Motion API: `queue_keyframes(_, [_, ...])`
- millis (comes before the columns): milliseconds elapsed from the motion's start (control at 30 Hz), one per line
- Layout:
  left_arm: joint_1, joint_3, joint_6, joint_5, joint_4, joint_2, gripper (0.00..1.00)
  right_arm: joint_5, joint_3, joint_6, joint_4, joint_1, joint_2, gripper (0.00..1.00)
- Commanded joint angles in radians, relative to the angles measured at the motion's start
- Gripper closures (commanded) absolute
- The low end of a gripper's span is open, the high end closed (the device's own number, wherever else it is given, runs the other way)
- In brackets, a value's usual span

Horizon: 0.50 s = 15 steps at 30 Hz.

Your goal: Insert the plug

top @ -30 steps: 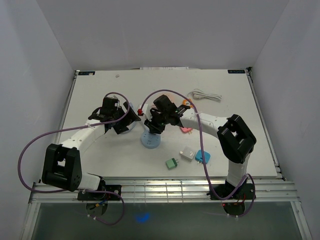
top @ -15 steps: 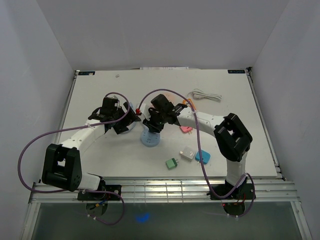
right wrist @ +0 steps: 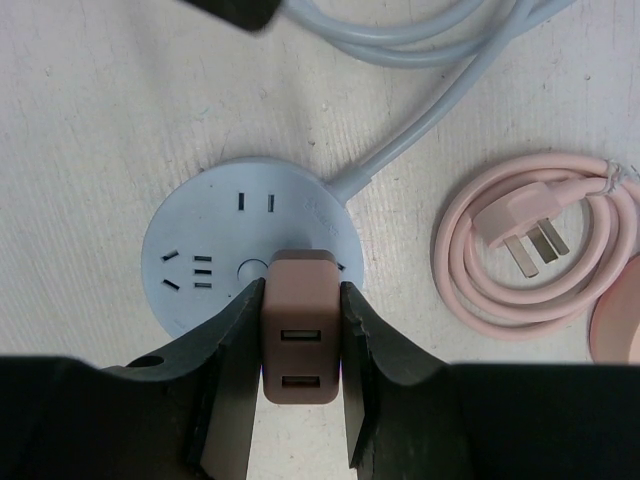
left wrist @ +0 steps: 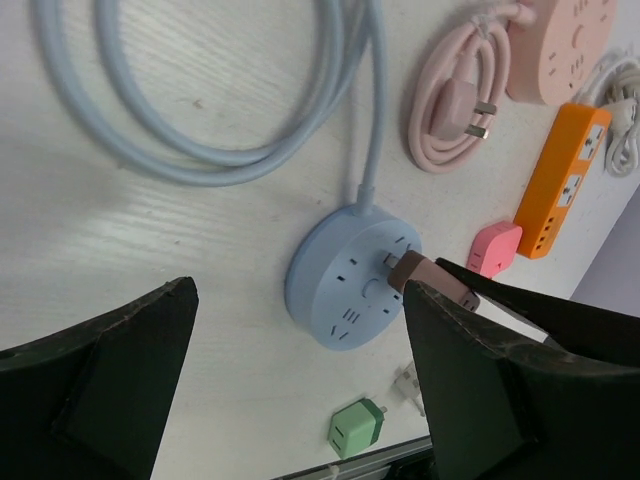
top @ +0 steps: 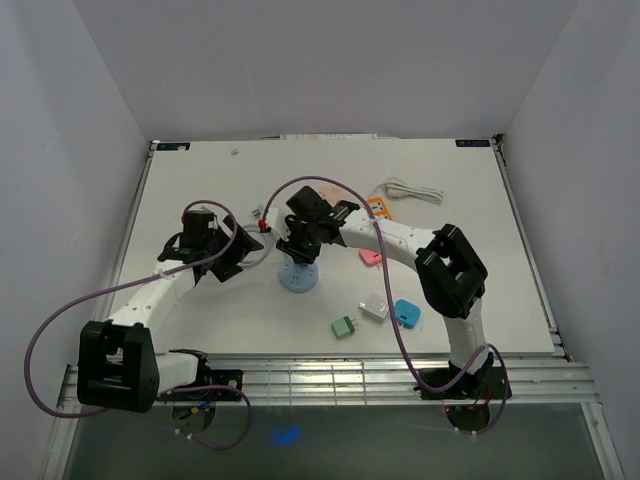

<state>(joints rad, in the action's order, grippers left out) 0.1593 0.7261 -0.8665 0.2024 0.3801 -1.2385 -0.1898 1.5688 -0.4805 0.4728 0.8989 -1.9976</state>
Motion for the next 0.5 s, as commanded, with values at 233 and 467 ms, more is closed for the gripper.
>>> queue_keyframes(233, [-0.113,-0.093,-0.046,0.080,-0.029,0.073,0.07,0.075,0.097,-0.020,0.204,0.026,-0.131,0.92])
queue_keyframes(467, [-0.127,-0.125,-0.043,0.115,-0.069,0.063,0.08,0.079,0.056,-0.014,0.159,0.026,-0.130,0.92])
